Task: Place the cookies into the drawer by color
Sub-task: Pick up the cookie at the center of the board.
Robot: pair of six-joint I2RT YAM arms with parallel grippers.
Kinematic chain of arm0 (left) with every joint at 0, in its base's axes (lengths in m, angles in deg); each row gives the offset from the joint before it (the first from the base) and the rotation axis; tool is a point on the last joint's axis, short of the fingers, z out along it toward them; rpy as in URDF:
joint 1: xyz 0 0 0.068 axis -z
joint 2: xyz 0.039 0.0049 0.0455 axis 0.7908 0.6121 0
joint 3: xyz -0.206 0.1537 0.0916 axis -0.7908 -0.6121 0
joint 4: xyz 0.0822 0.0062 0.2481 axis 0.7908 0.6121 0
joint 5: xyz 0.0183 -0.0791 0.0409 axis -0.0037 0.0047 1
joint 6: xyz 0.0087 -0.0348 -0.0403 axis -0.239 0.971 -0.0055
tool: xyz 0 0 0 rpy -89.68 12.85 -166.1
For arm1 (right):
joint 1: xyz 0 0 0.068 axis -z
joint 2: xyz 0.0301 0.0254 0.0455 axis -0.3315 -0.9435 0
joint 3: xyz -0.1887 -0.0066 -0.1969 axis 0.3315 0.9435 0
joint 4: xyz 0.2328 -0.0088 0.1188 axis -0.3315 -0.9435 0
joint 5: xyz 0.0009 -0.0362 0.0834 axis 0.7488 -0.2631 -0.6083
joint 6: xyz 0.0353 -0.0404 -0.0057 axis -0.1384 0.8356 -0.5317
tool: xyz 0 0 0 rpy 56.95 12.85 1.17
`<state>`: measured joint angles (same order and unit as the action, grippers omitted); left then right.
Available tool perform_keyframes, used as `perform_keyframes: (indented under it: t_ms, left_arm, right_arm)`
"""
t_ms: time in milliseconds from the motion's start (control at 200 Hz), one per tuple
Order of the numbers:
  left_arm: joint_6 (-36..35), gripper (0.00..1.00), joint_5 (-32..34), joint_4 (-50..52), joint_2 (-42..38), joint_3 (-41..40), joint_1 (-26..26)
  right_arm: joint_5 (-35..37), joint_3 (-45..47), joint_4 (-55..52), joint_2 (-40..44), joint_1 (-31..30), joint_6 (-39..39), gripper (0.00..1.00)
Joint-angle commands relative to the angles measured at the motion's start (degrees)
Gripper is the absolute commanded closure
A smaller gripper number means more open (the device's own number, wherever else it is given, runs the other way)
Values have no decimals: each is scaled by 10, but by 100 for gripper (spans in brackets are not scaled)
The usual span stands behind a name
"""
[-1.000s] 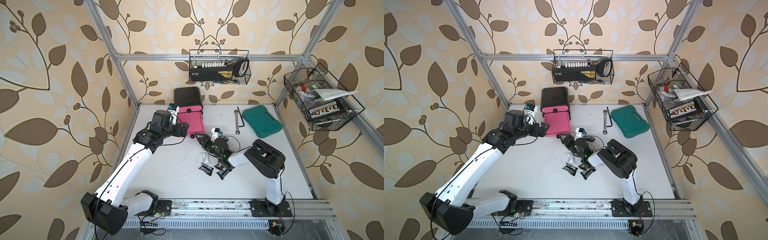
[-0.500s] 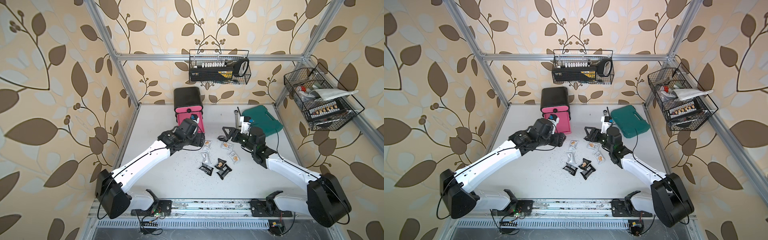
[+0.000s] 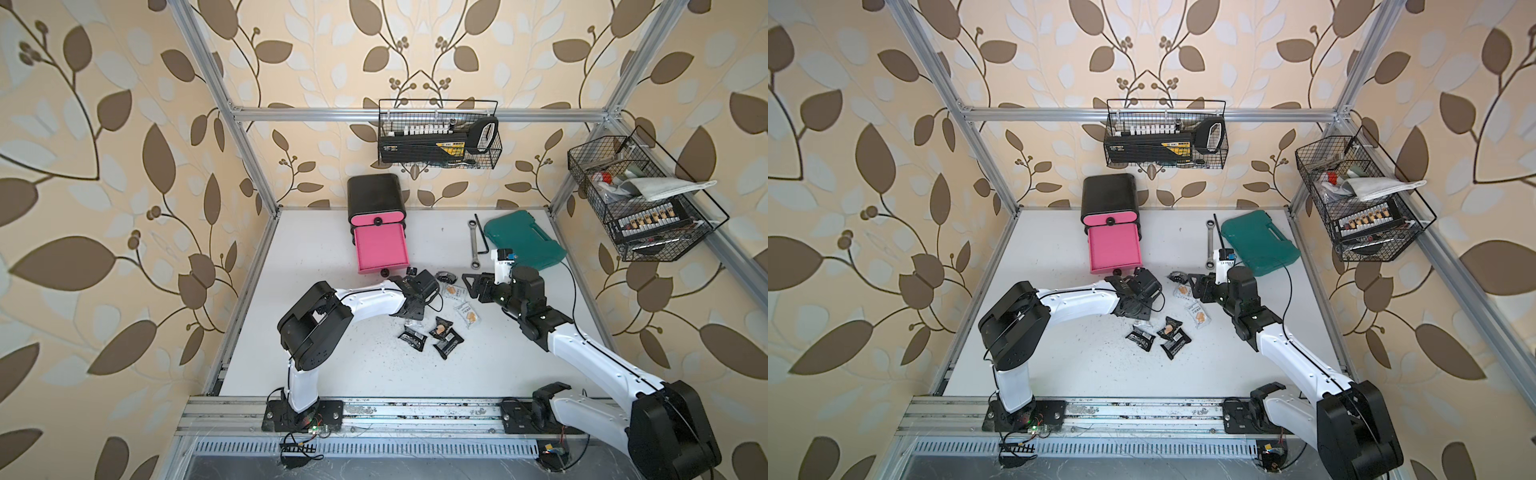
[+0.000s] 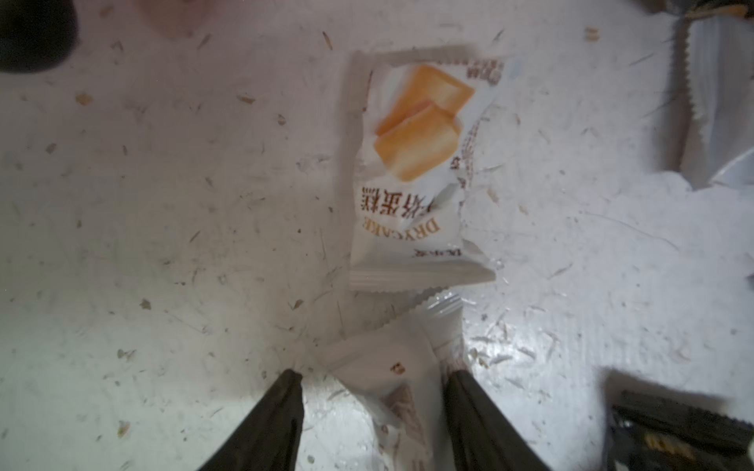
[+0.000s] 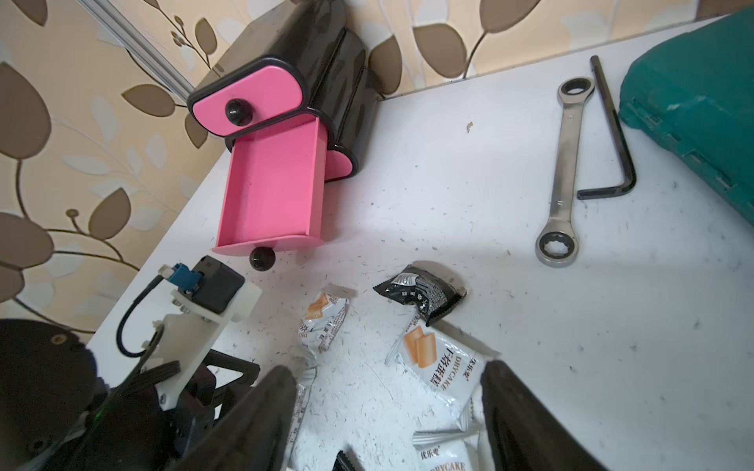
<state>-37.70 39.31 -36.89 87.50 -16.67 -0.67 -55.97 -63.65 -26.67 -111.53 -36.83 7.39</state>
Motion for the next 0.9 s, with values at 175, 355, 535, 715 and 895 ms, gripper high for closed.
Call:
perform_keyframes:
  t_ms: [175, 355, 535, 715, 895]
  left_arm:
    - [46, 36, -43, -75, 10, -13, 32]
    - [79, 17, 10, 1, 39, 30, 64]
    - [106, 42, 23, 6, 35, 13, 72]
    - [107, 69, 47, 13, 18, 6, 74]
    - [81, 77, 70, 28, -16, 25, 73]
  right_arm:
    - [-31, 38, 88, -28, 1, -26, 26]
    - [-23, 50, 111, -32, 1, -32, 26]
    - [-35, 41, 118, -44, 1, -50, 26]
    - [-24, 46, 130, -42, 1, -63, 26]
    - [-10, 57, 146, -36, 1, -65, 26]
